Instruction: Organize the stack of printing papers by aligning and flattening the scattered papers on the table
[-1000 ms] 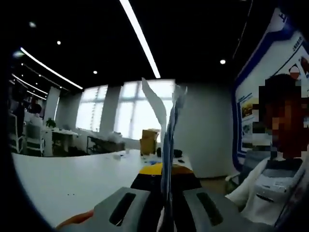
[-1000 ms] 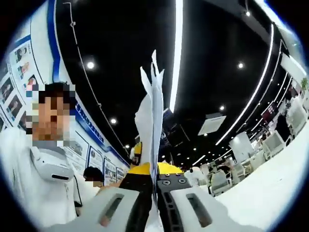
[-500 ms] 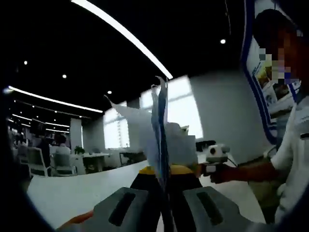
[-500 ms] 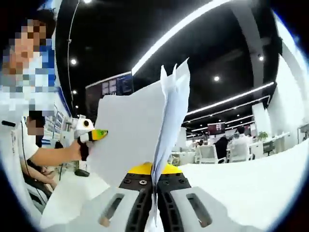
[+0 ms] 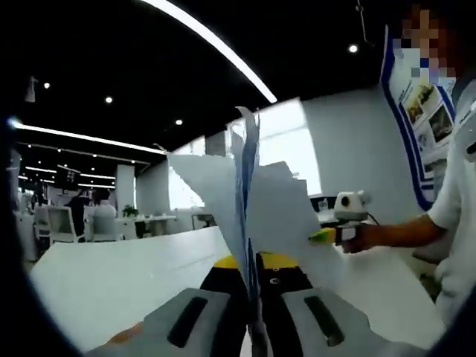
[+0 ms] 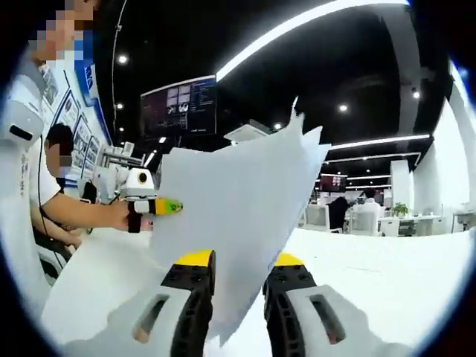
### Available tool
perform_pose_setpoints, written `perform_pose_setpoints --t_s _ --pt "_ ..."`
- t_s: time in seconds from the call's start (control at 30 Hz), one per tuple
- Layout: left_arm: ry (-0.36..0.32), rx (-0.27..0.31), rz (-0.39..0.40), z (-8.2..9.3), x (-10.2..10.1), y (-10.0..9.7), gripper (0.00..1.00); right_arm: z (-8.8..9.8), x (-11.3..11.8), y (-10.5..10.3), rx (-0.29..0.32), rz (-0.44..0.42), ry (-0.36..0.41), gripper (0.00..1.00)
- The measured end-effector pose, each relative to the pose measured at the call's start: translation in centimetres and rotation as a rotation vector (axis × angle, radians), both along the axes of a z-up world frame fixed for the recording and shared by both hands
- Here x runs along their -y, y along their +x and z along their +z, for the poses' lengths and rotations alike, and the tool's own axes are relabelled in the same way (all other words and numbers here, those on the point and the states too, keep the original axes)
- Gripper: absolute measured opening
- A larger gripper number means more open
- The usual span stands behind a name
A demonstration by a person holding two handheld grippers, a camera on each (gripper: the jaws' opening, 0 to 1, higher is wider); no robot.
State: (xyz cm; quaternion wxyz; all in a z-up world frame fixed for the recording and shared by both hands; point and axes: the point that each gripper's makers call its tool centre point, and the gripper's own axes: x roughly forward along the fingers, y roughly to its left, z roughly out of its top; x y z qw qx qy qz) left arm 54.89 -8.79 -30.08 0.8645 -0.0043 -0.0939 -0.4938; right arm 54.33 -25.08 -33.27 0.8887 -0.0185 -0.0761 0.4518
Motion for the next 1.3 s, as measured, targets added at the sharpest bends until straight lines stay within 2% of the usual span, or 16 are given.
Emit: perform_pose_setpoints --t_s 0.13,0.27,0.37,0.43,0.5,0.57,0.63,0.67,0.73,0.83,0.93,0.97,1.0,1.03,1.1,1.3 --pt "-0.015 0.007 -0.022 0.9 -0.6 -0.7 0.10 1.8 0.5 0.0 0.042 0.024 0.030 0.34" --pt "-0.016 0.008 -0.057 1.3 -1.3 -1.8 0.11 3.7 0.9 -0.9 0.085 0.083 0.064 0.32" --pt "-0.018 0.016 -0.106 1.3 -1.3 -3.0 0.07 4.1 0.5 -2.3 0.074 0.159 0.087 0.25" --pt "-0.016 0.105 -0.123 2.0 -1.7 -3.4 0.06 4.1 0.2 -3.2 0.106 0.178 0.091 0.25" --pt "-0.020 0.102 -0.130 2.3 -1.1 -4.4 0.06 4.3 0.2 -3.5 0.126 0.177 0.089 0.17" --pt "-0.046 0.104 -0.192 3.4 -0.5 -5.6 0.06 4.9 0.5 -3.6 0.131 0.187 0.098 0.04" --pt "-0.055 0.102 -0.214 3.9 -0.7 -5.8 0.06 5.8 0.6 -3.8 0.163 0.198 0.119 0.02" --pt "-0.058 0.098 -0.217 3.9 -0.7 -5.7 0.06 5.7 0.7 -3.7 0.171 0.187 0.092 0.00" --pt "0.008 0.114 -0.174 2.7 -0.7 -5.1 0.06 5.3 0.3 -3.8 0.149 0.192 0.066 0.00" --pt "0.010 0.125 -0.161 2.3 -0.2 -4.9 0.06 5.9 0.4 -3.2 0.221 0.109 0.033 0.00" --pt "-0.005 0.157 -0.129 3.2 -0.4 -4.5 0.08 7.0 0.3 -3.6 0.284 0.091 0.037 0.00" --pt "-0.009 0.144 -0.127 3.1 -0.6 -4.3 0.09 7.0 0.5 -3.7 0.281 0.089 0.061 0.08" --pt "-0.022 0.073 -0.121 2.5 -0.8 -4.0 0.12 6.6 0.5 -3.6 0.288 0.084 0.061 0.22" --pt "-0.026 0.033 -0.113 1.9 -0.9 -3.7 0.14 5.8 0.7 -3.1 0.263 0.071 0.054 0.29" --pt "-0.006 0.018 -0.095 1.3 -1.1 -3.3 0.19 3.7 0.7 -2.4 0.145 0.082 0.030 0.25" --pt "0.018 0.016 -0.059 1.9 -1.3 -3.0 0.35 3.2 1.1 -1.3 0.099 0.079 0.051 0.29"
